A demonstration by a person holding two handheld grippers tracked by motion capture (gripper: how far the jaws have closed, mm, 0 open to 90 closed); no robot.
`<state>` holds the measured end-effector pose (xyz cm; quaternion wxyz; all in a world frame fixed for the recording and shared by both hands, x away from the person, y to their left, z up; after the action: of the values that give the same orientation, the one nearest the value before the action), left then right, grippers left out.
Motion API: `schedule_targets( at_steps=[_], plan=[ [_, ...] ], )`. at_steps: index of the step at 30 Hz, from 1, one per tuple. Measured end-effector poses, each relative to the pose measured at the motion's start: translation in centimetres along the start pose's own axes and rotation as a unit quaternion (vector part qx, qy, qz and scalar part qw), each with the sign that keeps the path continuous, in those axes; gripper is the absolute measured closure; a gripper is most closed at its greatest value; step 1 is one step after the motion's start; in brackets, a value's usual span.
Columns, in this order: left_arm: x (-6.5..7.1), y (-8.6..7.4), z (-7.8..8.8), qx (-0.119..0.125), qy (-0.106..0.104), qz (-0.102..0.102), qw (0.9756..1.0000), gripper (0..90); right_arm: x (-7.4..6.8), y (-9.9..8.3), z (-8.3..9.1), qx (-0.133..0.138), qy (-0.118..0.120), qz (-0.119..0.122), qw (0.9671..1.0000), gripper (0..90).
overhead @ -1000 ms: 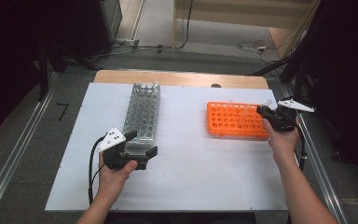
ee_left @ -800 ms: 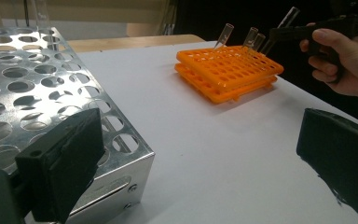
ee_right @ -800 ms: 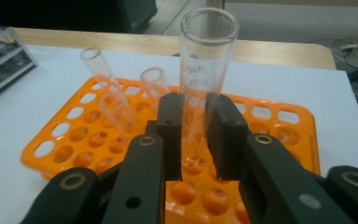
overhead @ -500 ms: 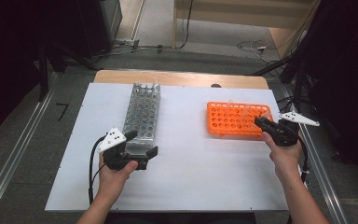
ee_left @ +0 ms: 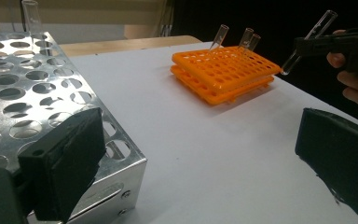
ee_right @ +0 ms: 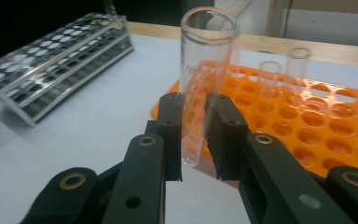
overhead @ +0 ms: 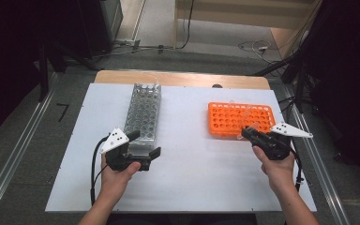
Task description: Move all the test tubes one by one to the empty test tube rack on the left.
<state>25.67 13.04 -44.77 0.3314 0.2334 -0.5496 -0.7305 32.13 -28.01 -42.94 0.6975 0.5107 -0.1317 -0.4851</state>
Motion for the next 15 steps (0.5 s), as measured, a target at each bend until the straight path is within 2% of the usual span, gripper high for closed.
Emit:
schedule_targets(
  at_steps=[8, 9, 15],
  plan=[
    [0.6, 0.1, -0.3, -0.001, -0.007, -0.005, 1.0, 1.3, -2.1, -1.1, -0.7, -0.02, 0.029, 0.021, 0.9991, 74.0],
    [0.7, 0.2, -0.3, 0.0, -0.007, -0.006, 1.0, 1.3, -2.8, -1.4, -1.0, -0.026, 0.038, 0.027, 0.9986, 73.9],
    [1.0, 0.4, -0.6, 0.001, -0.014, -0.008, 0.9999, 1.3, -4.5, -1.9, -1.7, -0.036, 0.06, 0.041, 0.9967, 73.9]
  ],
)
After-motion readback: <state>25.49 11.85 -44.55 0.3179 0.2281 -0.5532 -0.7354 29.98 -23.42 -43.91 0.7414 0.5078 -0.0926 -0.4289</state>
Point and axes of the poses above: each handheld gripper's, and its own axes: z roughly backward along the jaws, y roughly out of its top, x roughly to its right, the point moved 2 cm from there along -z, roughly forward along the jaws, and after that the axes turned 12 degrees about -z, right-handed, at the moved point
